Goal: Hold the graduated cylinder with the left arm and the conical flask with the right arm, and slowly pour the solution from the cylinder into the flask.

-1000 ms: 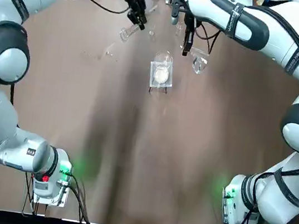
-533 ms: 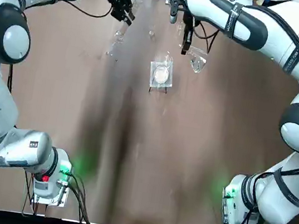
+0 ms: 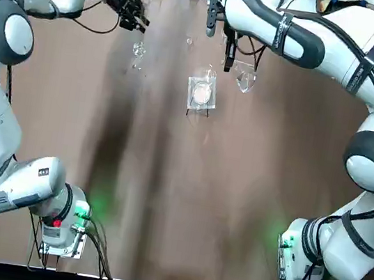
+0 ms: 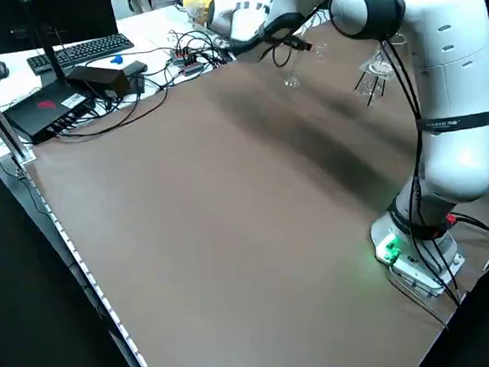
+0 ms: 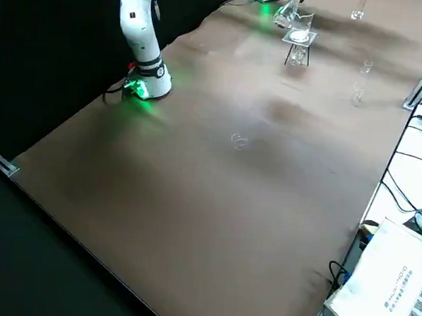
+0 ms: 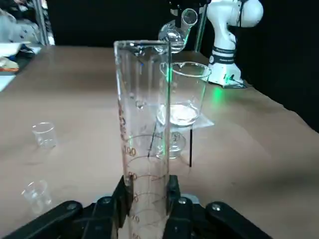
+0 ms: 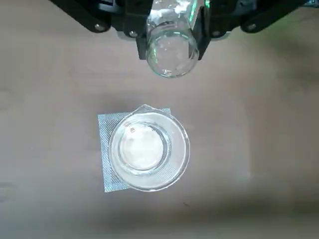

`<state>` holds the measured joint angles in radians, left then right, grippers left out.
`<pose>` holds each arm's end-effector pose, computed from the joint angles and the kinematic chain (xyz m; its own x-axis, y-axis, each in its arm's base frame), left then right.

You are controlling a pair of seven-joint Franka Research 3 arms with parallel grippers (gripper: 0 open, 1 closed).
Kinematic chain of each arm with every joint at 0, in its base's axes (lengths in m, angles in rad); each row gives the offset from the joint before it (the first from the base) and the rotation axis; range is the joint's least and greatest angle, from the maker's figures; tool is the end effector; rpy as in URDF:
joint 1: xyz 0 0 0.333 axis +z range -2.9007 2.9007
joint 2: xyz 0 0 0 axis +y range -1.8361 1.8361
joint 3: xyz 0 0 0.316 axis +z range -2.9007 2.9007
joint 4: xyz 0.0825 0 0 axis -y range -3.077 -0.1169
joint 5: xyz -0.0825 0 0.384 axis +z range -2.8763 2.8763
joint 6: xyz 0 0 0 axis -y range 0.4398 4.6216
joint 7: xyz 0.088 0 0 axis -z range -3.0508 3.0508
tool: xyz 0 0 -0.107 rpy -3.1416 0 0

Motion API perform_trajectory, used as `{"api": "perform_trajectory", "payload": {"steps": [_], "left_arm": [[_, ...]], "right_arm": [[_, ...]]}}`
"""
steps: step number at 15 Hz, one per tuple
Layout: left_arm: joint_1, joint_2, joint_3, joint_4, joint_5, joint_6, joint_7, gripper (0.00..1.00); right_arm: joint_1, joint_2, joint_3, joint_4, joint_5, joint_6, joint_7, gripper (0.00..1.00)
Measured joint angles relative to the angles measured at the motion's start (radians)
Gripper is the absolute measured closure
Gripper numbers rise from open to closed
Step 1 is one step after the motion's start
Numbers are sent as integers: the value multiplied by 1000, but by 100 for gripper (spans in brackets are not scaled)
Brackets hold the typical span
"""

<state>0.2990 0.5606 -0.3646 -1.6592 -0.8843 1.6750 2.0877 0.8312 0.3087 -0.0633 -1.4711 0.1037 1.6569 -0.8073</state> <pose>0.6351 -0.0886 0.3157 -0.0350 -0.4268 0.9037 -0.9556 0.2792 0.0948 0.4509 0.4566 0.4937 0.0072 0.9997 -0.0252 0.9894 -0.0108 -0.1451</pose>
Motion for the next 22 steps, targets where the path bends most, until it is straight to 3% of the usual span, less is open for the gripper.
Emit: {"api": "perform_trajectory", "payload": {"steps": [3, 11, 22], "left_arm": [[88, 57, 0, 1, -5, -25, 83, 66], [195, 148, 1, 3, -5, -52, 160, 66], [225, 230, 3, 4, -5, -55, 256, 66]], "right_arm": [[13, 13, 0, 13, -29, 0, 7, 61], [45, 41, 0, 36, -91, -6, 20, 61], [67, 75, 0, 81, -167, -48, 21, 61]]}}
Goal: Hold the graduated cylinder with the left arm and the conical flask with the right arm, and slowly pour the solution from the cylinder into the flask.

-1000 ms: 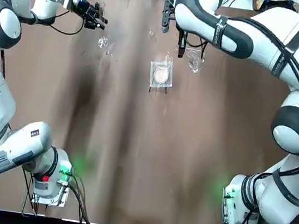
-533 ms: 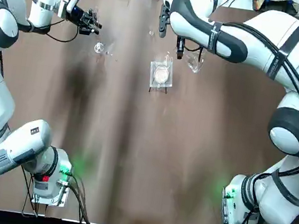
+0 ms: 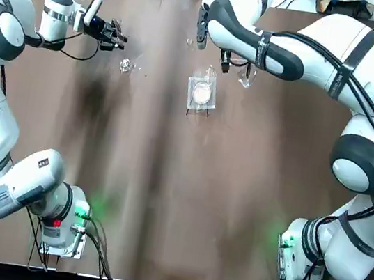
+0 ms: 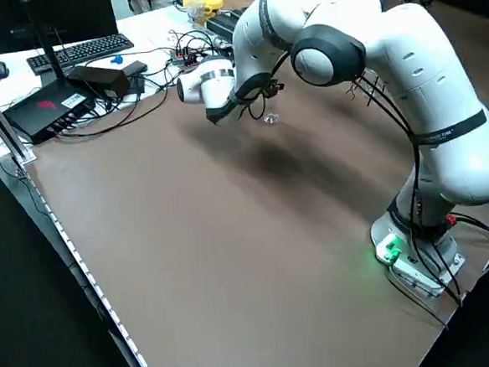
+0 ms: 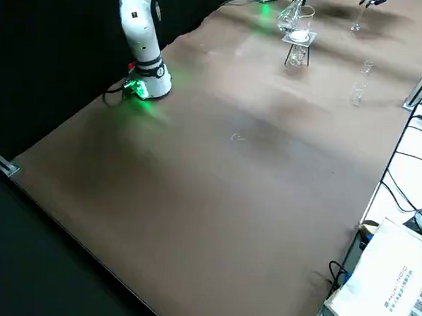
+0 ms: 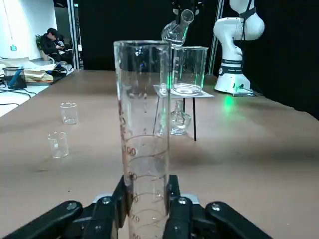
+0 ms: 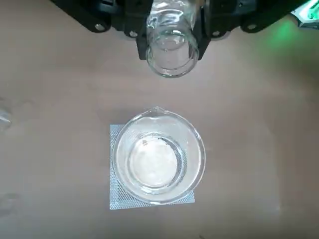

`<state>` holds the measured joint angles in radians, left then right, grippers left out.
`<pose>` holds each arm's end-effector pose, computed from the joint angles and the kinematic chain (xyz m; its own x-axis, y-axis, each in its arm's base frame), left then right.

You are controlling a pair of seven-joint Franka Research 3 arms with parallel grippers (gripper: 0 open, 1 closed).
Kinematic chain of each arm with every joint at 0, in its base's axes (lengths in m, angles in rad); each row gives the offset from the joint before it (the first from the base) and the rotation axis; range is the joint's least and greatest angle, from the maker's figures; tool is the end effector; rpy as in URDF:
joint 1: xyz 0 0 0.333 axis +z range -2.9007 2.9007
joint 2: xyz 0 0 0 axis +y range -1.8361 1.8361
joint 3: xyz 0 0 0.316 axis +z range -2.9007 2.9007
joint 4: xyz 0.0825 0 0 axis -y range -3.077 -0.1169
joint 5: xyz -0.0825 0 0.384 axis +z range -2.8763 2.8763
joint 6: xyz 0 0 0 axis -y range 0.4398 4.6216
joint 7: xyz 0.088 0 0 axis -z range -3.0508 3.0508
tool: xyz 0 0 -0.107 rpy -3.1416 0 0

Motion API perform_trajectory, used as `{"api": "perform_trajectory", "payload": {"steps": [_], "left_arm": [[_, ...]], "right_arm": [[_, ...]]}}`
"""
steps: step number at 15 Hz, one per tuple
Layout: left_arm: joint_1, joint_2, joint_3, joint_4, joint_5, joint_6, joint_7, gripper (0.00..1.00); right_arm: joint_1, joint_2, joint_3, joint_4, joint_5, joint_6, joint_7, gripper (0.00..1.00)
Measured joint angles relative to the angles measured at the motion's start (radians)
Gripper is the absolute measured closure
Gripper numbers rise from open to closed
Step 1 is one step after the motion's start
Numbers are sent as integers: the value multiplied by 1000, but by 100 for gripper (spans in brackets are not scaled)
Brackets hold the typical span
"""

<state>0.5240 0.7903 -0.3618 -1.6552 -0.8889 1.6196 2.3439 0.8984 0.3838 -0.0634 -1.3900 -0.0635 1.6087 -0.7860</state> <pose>0.6185 0.0427 0.1878 -0.0013 -0.2509 0.9680 -0.9806 0.1902 0.0480 0.4408 0.4868 0.4793 -0.0644 0.9822 -0.1764 0.9969 0.0555 -0.0552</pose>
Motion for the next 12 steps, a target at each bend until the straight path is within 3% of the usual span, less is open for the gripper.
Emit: {"api": "perform_trajectory", "payload": {"steps": [9, 10, 12], "left_arm": [[1, 18, 19, 1, 0, 0, 18, 64], [1, 18, 20, 1, 0, 0, 22, 62], [1, 18, 22, 3, 0, 0, 24, 46]], "right_arm": [[13, 1, 0, 6, -49, -15, 1, 61], [17, 1, 0, 6, -54, -20, 2, 61], [22, 1, 0, 6, -66, -24, 4, 61]]}}
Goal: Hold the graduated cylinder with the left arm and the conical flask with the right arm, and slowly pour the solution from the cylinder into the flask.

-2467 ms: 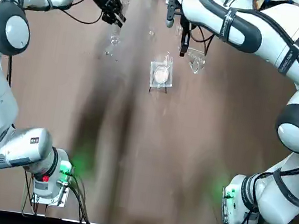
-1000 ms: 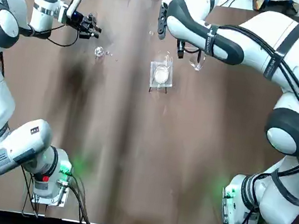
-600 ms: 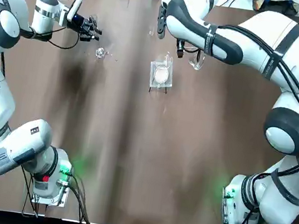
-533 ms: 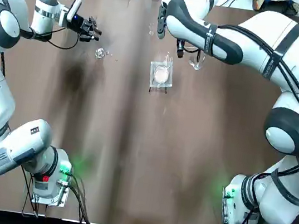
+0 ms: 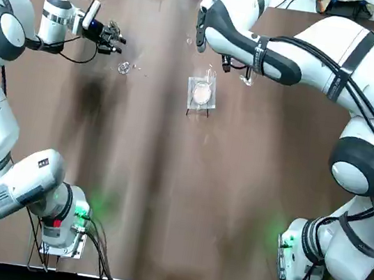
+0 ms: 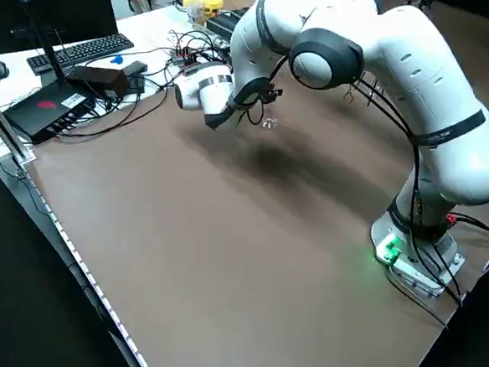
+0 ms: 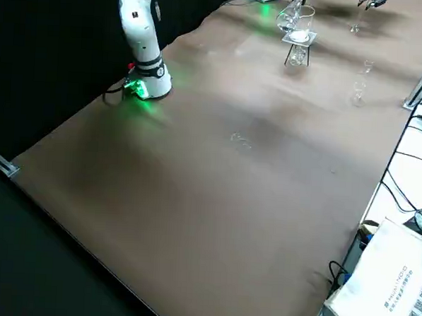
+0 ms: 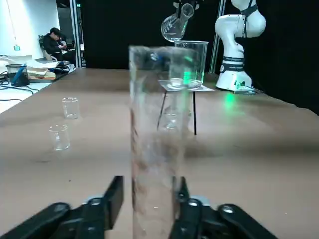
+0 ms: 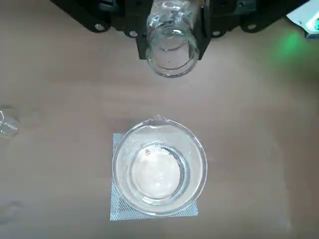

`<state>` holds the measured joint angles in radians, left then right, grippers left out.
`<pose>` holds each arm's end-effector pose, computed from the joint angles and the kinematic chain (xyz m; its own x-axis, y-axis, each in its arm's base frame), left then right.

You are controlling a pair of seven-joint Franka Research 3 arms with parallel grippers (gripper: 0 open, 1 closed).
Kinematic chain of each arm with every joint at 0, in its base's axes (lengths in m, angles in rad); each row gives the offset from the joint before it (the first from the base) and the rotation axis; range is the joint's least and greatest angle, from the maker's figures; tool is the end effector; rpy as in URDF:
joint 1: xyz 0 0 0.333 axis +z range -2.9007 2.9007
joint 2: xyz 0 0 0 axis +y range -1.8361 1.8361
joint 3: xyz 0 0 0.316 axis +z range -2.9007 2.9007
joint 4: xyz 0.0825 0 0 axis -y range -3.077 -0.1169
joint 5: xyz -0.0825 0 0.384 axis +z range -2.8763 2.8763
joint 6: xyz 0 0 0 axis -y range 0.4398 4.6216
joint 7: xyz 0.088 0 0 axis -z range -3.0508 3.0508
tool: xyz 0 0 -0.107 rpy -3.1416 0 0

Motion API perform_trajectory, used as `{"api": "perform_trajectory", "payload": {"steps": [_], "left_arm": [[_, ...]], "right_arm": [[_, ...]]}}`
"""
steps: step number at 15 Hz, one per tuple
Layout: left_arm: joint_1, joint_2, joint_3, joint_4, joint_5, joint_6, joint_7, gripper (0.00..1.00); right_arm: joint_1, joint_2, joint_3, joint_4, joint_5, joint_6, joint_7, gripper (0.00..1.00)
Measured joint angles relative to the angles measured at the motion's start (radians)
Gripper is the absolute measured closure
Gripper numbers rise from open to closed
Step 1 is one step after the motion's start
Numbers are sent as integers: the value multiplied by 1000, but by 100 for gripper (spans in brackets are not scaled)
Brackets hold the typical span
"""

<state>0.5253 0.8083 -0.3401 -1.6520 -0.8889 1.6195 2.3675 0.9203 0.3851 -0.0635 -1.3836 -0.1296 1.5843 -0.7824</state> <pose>0.6152 0.0541 0.1746 -0.0004 -0.2516 0.9678 -0.9828 0.1790 0.0461 0.4342 0.4903 0.4805 -0.0847 0.9681 -0.2356 0.9964 0.0818 -0.0222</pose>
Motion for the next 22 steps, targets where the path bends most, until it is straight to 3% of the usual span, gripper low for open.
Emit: {"api": "perform_trajectory", "payload": {"steps": [5, 14, 18, 22], "left_arm": [[0, 0, 0, 5, 0, 0, 2, 1], [31, -15, 2, 25, 30, -1, 1, 0], [160, -88, -1, 36, 131, -50, 1, 0], [198, -180, -3, 96, 182, -132, -87, 0]], "right_arm": [[12, 4, 0, 1, -15, -5, 1, 61], [16, 50, 0, 54, -16, -10, 5, 61], [28, 80, 0, 74, -27, -11, 10, 61], [40, 97, -1, 92, -39, -19, 11, 61]]}}
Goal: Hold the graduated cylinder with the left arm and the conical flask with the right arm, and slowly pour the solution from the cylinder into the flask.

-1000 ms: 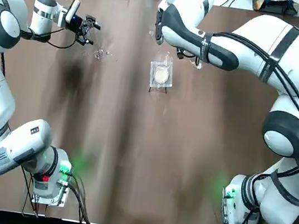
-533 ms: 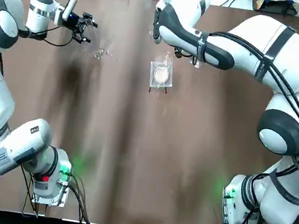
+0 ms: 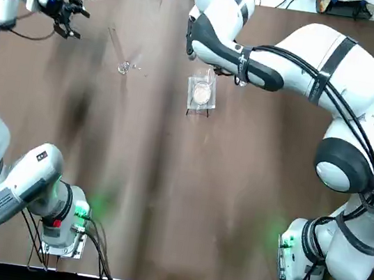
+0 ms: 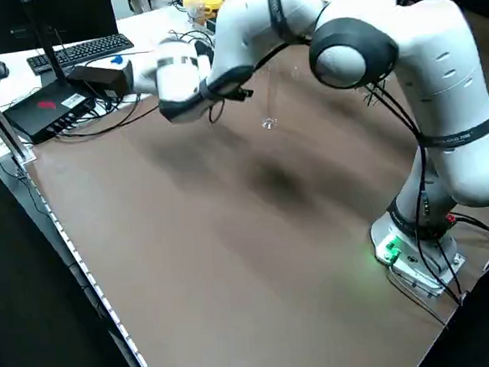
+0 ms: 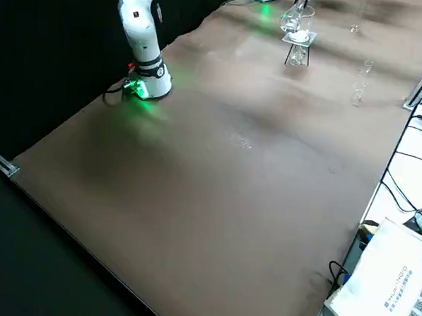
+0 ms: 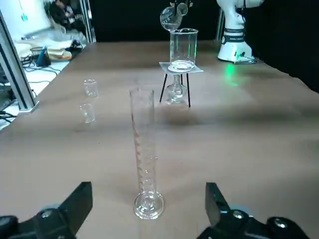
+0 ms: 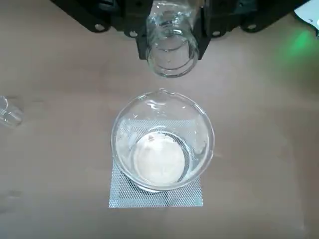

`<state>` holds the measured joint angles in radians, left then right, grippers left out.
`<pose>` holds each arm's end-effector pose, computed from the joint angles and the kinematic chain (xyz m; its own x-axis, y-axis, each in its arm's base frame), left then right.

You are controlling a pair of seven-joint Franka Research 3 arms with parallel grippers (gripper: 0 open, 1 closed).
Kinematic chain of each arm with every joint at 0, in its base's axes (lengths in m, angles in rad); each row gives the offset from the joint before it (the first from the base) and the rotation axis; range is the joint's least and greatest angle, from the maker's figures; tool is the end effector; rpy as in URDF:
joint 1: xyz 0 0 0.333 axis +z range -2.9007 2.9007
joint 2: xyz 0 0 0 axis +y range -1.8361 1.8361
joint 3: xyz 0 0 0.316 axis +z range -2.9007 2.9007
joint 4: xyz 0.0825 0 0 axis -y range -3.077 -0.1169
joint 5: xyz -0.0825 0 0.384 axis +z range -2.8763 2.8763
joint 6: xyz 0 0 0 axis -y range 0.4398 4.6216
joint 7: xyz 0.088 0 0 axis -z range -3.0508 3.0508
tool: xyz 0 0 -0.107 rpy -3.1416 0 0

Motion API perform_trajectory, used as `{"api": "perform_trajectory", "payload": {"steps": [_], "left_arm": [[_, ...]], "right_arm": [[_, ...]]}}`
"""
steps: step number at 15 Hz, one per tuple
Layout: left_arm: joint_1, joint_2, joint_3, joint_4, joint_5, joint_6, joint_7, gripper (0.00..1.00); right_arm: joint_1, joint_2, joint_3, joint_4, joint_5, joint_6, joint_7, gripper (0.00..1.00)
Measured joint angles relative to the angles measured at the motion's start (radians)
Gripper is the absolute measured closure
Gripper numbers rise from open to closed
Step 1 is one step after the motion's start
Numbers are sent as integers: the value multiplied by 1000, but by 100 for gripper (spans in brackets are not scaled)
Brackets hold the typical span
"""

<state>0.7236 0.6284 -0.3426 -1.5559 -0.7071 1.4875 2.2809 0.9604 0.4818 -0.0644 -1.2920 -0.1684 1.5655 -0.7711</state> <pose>0.6042 0.1963 0.3036 -0.0635 -0.4416 0.8949 -0.9908 0.1353 -0.0036 0.4300 0.5224 0.4578 -0.1128 0.9526 -0.2824 0.9932 0.1163 -0.0046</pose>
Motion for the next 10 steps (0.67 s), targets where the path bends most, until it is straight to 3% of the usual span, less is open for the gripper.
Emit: {"api": "perform_trajectory", "payload": {"steps": [7, 10], "left_arm": [[-28, -249, -10, 20, 57, -50, -259, 0], [-84, -335, -13, 19, 111, -50, -403, 0]], "right_arm": [[20, 2, 0, 2, -62, -19, 0, 61], [28, 2, 0, 2, -72, -22, 0, 61]]}}
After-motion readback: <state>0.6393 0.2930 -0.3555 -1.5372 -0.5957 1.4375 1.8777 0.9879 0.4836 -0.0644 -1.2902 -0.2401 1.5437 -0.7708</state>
